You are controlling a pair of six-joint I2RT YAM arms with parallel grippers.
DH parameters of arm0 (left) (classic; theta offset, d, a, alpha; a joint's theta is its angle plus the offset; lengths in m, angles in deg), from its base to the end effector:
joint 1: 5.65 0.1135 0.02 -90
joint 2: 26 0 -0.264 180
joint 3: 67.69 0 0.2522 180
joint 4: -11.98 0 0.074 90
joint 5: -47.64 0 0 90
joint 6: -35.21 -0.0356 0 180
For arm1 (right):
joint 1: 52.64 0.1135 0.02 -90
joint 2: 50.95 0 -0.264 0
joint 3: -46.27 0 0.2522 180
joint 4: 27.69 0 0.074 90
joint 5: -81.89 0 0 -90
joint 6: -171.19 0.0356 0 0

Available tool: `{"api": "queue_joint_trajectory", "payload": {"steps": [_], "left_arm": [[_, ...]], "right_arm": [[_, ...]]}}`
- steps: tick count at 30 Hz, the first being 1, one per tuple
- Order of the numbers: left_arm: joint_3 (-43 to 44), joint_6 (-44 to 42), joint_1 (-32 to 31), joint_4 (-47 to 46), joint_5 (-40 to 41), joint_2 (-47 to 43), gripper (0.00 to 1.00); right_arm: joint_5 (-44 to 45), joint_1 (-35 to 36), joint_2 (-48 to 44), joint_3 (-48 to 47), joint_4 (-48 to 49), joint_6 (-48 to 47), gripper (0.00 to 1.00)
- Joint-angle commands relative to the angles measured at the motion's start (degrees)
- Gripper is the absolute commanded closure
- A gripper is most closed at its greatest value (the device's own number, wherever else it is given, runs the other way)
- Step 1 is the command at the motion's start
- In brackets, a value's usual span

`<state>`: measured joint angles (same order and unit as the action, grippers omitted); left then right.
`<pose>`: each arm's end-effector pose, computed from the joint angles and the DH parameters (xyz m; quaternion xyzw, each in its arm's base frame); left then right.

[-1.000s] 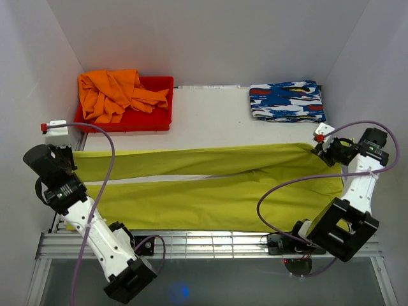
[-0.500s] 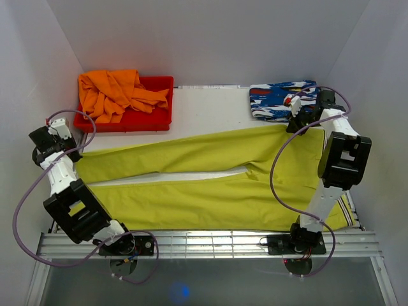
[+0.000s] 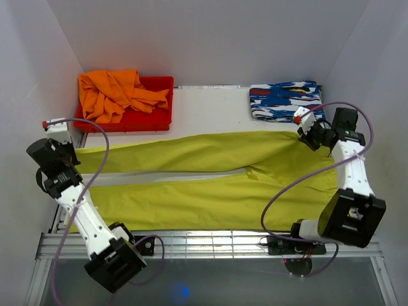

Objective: Fold and stack the trousers
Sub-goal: Flatten the trousers out

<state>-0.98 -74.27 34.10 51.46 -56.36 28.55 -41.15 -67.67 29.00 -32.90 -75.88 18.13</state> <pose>0.1669 0.1276 0.3319 -0.0868 0.8457 0.1646 0.5002 0.2892 -0.0576 0.2917 -0.4565 0.7796 -0.0048 0.4287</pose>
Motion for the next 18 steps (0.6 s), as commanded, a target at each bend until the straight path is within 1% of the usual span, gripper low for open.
{"api": "queue_joint_trajectory", "payload": {"steps": [1,2,3,5,6,7,8,9,10,11,12,13,14,15,16,17,18], "left_arm": [[-0.30,-3.71,0.51,6.79,1.52,-7.95,1.00],[-0.04,-4.41,0.59,8.37,1.52,-9.09,1.00],[0.22,-5.90,0.59,11.17,1.26,-11.11,1.00],[1.19,-7.84,0.59,13.56,0.29,-11.74,1.00],[1.54,-8.98,0.59,15.49,-0.23,-11.39,1.00],[2.07,-8.99,0.59,16.29,-0.85,-8.43,1.00],[3.20,-8.38,0.59,16.91,-0.85,-5.88,1.00],[4.17,-6.03,0.59,17.17,-1.12,-2.81,1.00],[5.31,-4.78,0.51,17.00,-1.73,4.62,1.00],[8.46,-3.29,0.25,16.39,-4.08,8.87,1.00],[10.40,-1.45,-0.19,14.47,-4.98,13.09,0.96],[12.60,1.70,-2.02,13.41,-5.42,17.48,0.82],[15.14,2.86,-3.35,12.79,-5.08,26.58,0.77],[21.69,3.48,-4.84,13.13,-5.94,30.84,0.70],[25.06,4.71,-5.64,13.22,-5.95,34.54,0.55],[28.32,5.24,-5.82,13.22,-5.86,37.71,0.49],[33.83,5.42,-5.82,14.18,-7.52,41.66,0.36]], "right_arm": [[0.43,-1.76,-7.68,6.42,-0.10,-7.40,0.92],[0.52,-2.11,-11.09,7.74,-0.89,-8.38,0.92],[0.43,-2.98,-12.60,8.79,-1.33,-9.43,0.92],[0.60,-3.43,-14.72,10.73,-2.12,-11.80,0.92],[0.61,-3.43,-14.47,11.09,-2.04,-12.08,0.92],[0.52,-3.43,-13.77,10.74,-1.78,-12.08,0.92],[0.26,-3.43,-10.28,9.96,-1.17,-11.12,0.92],[0.25,-2.56,-7.37,8.64,-0.38,-10.15,0.92],[1.47,-1.77,-4.12,6.89,-0.02,-8.93,0.92],[2.27,-0.80,4.00,1.56,-0.10,-7.52,0.92],[3.06,1.12,8.69,-2.06,-2.11,-4.98,0.92],[3.94,2.01,13.35,-6.36,-4.04,-4.00,0.92],[5.08,2.71,22.45,-15.36,-5.71,-2.51,0.92],[5.78,4.29,27.15,-20.15,-9.73,-0.24,0.92],[7.62,5.00,31.02,-24.64,-11.17,1.27,0.92],[8.42,5.62,37.68,-28.60,-11.88,2.85,0.92],[9.21,6.84,40.44,-34.73,-12.58,3.91,0.92]]}}
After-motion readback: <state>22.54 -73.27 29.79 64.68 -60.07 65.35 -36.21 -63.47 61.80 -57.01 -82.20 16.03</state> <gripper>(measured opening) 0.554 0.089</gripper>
